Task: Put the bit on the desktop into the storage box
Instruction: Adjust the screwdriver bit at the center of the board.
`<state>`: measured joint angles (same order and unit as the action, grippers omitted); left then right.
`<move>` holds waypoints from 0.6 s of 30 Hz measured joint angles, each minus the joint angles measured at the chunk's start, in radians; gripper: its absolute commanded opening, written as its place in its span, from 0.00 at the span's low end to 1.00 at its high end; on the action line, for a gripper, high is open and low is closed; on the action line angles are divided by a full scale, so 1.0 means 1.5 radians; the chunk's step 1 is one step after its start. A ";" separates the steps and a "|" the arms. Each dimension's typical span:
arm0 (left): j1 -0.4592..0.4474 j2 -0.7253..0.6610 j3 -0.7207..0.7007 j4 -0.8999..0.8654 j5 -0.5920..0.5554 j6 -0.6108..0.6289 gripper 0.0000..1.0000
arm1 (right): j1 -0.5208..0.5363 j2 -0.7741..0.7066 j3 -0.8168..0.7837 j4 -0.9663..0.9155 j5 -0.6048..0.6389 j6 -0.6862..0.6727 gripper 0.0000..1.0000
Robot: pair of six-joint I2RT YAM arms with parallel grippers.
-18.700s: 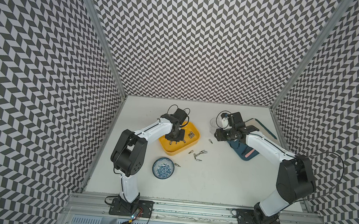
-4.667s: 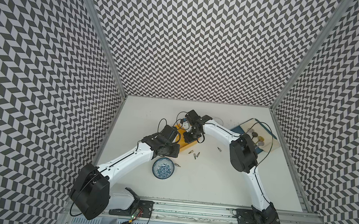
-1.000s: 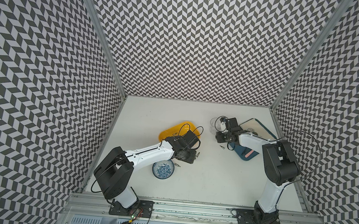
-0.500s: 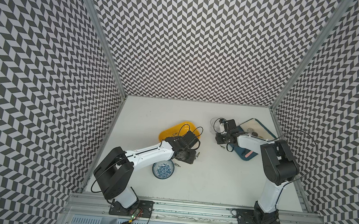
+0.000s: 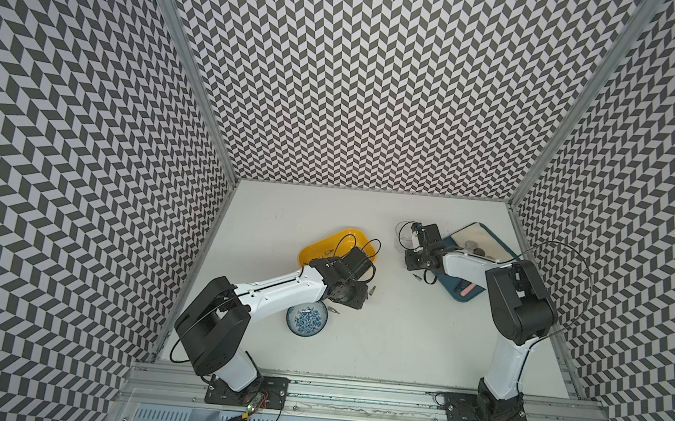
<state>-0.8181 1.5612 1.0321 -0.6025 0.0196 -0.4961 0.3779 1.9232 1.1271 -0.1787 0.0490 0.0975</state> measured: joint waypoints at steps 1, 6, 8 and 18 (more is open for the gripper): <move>0.000 0.000 0.000 0.000 0.000 0.000 0.39 | 0.000 -0.003 -0.004 0.000 0.001 0.000 0.44; 0.000 0.000 0.000 0.000 0.000 0.000 0.39 | 0.001 -0.018 -0.021 -0.004 0.002 0.002 0.44; 0.000 0.000 -0.001 0.000 0.000 -0.001 0.39 | 0.001 -0.025 -0.029 -0.010 0.002 0.005 0.44; -0.014 -0.010 -0.001 0.002 0.000 -0.008 0.39 | 0.001 -0.052 -0.047 -0.053 0.005 0.013 0.50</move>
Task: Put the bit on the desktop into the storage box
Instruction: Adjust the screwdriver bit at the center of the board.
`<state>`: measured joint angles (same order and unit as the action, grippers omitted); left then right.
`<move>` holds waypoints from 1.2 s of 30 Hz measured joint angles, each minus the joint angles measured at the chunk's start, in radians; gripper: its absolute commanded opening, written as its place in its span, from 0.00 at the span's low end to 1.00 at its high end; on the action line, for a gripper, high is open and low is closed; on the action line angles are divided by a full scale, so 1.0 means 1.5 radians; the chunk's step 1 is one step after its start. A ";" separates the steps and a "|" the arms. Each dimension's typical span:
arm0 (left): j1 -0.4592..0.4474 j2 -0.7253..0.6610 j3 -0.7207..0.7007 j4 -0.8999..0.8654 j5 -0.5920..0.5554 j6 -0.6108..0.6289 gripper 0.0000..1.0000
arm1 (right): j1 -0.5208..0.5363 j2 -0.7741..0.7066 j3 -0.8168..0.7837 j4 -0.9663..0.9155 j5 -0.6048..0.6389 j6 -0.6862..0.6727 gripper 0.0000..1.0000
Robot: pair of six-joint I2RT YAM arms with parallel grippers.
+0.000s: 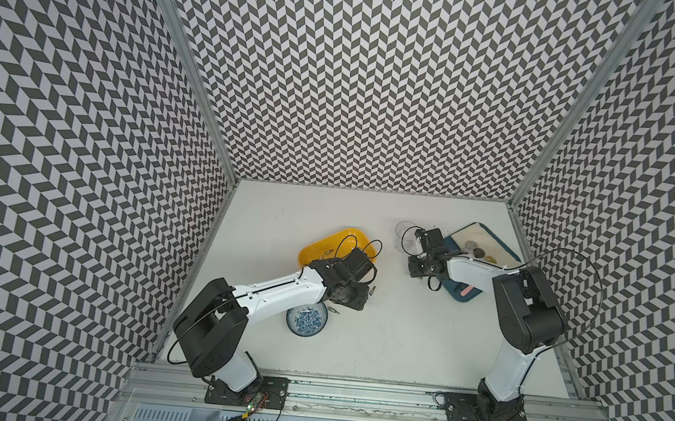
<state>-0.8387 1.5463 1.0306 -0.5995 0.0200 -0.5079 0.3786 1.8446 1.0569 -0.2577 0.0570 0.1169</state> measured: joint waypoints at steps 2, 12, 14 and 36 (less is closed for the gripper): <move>-0.003 0.000 0.000 0.001 0.000 -0.002 0.39 | 0.000 -0.007 -0.006 -0.006 0.000 0.001 0.50; -0.011 0.000 0.000 0.001 0.000 -0.006 0.39 | 0.000 -0.034 -0.028 -0.040 -0.012 0.005 0.46; -0.013 0.000 0.000 0.001 0.000 -0.007 0.39 | 0.000 -0.034 -0.028 -0.040 -0.016 0.005 0.44; -0.026 0.000 -0.001 0.005 -0.001 -0.013 0.39 | 0.014 -0.053 -0.035 -0.085 -0.053 0.003 0.39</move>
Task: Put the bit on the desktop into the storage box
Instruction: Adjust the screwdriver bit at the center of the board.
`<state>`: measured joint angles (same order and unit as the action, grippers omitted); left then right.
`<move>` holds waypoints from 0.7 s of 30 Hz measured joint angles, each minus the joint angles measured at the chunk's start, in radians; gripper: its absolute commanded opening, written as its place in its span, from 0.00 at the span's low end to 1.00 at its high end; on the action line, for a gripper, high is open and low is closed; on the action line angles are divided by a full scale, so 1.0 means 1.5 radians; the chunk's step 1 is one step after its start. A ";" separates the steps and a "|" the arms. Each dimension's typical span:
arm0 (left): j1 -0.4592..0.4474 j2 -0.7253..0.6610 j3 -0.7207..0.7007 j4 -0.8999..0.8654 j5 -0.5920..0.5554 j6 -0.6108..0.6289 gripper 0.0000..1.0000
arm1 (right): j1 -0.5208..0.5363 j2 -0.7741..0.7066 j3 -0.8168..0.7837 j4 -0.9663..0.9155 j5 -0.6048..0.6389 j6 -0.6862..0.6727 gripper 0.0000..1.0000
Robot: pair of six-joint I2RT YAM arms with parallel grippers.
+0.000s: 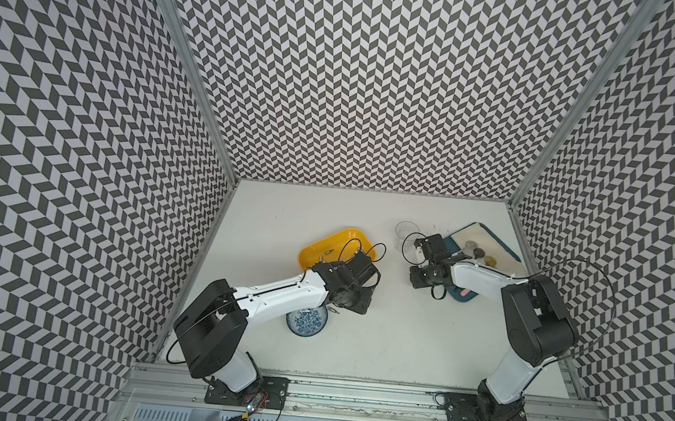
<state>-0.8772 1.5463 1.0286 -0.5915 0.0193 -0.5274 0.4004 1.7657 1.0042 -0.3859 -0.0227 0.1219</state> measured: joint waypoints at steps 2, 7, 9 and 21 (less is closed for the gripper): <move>0.000 0.000 0.000 0.000 0.000 -0.002 0.39 | 0.001 -0.001 0.000 -0.002 -0.001 0.001 0.39; -0.001 0.000 0.000 0.000 -0.002 -0.004 0.39 | -0.009 -0.007 -0.006 -0.002 -0.039 0.021 0.38; -0.002 -0.001 0.000 0.000 -0.003 -0.004 0.39 | -0.016 -0.007 -0.006 0.001 -0.057 0.034 0.37; -0.002 -0.001 0.000 0.000 -0.005 -0.004 0.39 | -0.029 -0.006 0.002 0.004 -0.109 0.082 0.34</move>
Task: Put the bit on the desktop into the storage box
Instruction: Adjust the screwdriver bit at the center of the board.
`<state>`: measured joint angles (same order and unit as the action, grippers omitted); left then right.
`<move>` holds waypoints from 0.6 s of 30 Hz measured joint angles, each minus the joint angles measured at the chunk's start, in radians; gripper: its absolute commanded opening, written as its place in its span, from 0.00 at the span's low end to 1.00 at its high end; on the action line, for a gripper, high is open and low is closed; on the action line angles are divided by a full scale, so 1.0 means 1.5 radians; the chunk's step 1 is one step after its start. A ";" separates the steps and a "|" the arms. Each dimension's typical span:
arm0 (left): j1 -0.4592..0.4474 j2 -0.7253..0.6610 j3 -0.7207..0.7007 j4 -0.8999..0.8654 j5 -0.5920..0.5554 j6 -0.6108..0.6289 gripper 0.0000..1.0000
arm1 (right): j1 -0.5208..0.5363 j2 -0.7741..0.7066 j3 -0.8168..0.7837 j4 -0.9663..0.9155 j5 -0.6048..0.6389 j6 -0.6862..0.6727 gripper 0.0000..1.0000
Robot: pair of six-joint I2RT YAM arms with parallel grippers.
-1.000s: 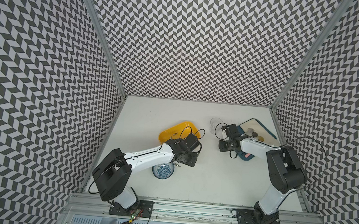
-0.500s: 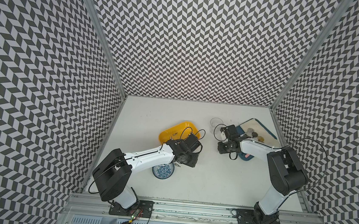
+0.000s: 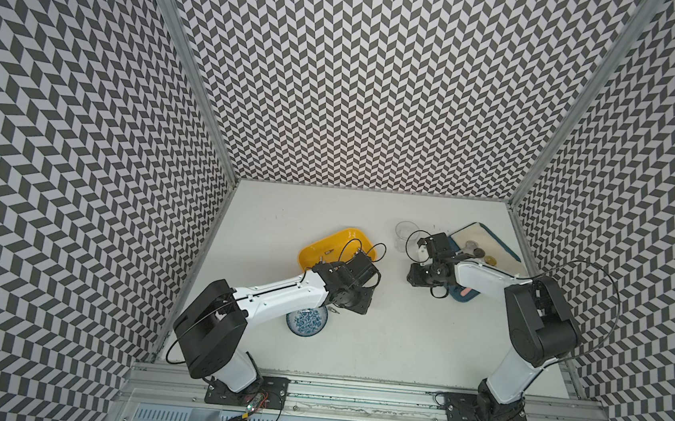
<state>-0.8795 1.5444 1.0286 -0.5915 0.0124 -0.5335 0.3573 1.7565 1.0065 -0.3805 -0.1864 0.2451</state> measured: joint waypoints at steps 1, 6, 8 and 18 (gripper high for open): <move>0.000 0.000 0.000 0.000 0.000 0.000 0.39 | -0.001 0.001 0.000 0.001 -0.003 0.003 0.33; 0.000 0.000 0.000 0.000 0.000 0.000 0.39 | -0.013 0.010 0.000 0.009 -0.021 0.020 0.31; 0.000 0.000 0.000 0.000 0.000 0.000 0.39 | -0.014 0.011 0.001 0.012 -0.023 0.023 0.31; 0.000 0.000 -0.001 0.000 0.000 0.000 0.39 | -0.030 0.012 -0.001 0.021 -0.037 0.037 0.29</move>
<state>-0.8795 1.5444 1.0279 -0.5915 0.0124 -0.5331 0.3130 1.7741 1.0050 -0.3496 -0.2424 0.3008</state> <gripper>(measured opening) 0.390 0.294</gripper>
